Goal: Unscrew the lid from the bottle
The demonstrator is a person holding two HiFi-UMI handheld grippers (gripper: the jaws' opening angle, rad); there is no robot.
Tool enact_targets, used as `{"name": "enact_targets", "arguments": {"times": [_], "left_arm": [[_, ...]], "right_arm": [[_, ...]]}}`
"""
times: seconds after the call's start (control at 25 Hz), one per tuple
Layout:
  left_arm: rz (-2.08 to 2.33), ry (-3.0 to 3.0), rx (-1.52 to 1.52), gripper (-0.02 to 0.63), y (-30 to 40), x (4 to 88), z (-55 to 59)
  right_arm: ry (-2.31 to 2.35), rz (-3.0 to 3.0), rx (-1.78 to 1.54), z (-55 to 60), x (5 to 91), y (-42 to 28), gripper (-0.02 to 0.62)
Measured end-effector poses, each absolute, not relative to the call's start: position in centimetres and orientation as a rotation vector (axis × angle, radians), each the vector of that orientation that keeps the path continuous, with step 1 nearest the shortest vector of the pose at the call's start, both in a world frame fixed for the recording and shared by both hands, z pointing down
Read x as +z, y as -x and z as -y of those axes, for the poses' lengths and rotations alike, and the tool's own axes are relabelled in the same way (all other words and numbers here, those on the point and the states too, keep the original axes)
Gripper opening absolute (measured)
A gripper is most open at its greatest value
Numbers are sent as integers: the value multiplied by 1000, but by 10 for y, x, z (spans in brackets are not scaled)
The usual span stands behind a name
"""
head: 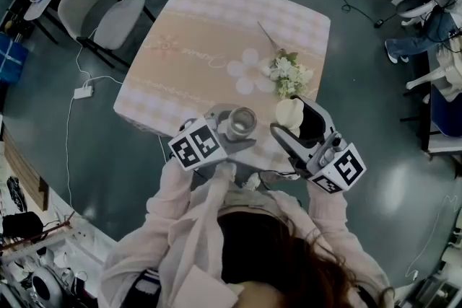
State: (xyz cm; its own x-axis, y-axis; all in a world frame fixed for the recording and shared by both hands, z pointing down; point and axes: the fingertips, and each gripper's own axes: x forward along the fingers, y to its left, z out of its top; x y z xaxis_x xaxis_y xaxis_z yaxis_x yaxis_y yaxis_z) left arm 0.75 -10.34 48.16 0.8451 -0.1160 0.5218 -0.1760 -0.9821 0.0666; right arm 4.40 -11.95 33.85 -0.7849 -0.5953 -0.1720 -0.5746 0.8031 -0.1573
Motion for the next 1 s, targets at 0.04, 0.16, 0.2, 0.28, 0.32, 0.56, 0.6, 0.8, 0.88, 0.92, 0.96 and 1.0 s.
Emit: {"name": "enact_targets", "arguments": {"times": [0.04, 0.16, 0.2, 0.28, 0.32, 0.56, 0.6, 0.8, 0.88, 0.92, 0.96, 1.0], "left_arm": [[260, -2910, 802, 316, -6, 480, 106], [349, -2912, 771, 316, 0, 476, 115], [381, -2911, 758, 316, 2, 475, 118], [447, -2907, 721, 316, 5, 471, 124], [482, -2905, 699, 316, 7, 468, 127], [688, -2899, 586, 316, 16, 452, 143], [715, -2896, 572, 316, 17, 451, 145], [843, -2856, 496, 316, 25, 446, 149], [890, -2833, 471, 316, 28, 446, 150], [913, -2819, 460, 316, 30, 445, 150], [936, -2805, 449, 316, 31, 445, 150], [955, -2792, 438, 316, 32, 445, 149]], "right_arm": [[937, -2783, -137, 121, 341, -45, 302], [983, -2787, -141, 122, 346, -49, 302], [998, -2787, -142, 122, 347, -51, 302], [1037, -2787, -144, 123, 351, -54, 302], [1060, -2786, -147, 124, 353, -57, 302], [1177, -2801, -161, 123, 366, -66, 302], [1188, -2809, -162, 122, 368, -66, 302], [1300, -2815, -194, 119, 385, -71, 302], [1373, -2799, -226, 120, 393, -76, 302], [1410, -2792, -239, 120, 397, -79, 302], [1442, -2785, -251, 120, 400, -81, 302], [1470, -2777, -263, 120, 404, -83, 302]]}}
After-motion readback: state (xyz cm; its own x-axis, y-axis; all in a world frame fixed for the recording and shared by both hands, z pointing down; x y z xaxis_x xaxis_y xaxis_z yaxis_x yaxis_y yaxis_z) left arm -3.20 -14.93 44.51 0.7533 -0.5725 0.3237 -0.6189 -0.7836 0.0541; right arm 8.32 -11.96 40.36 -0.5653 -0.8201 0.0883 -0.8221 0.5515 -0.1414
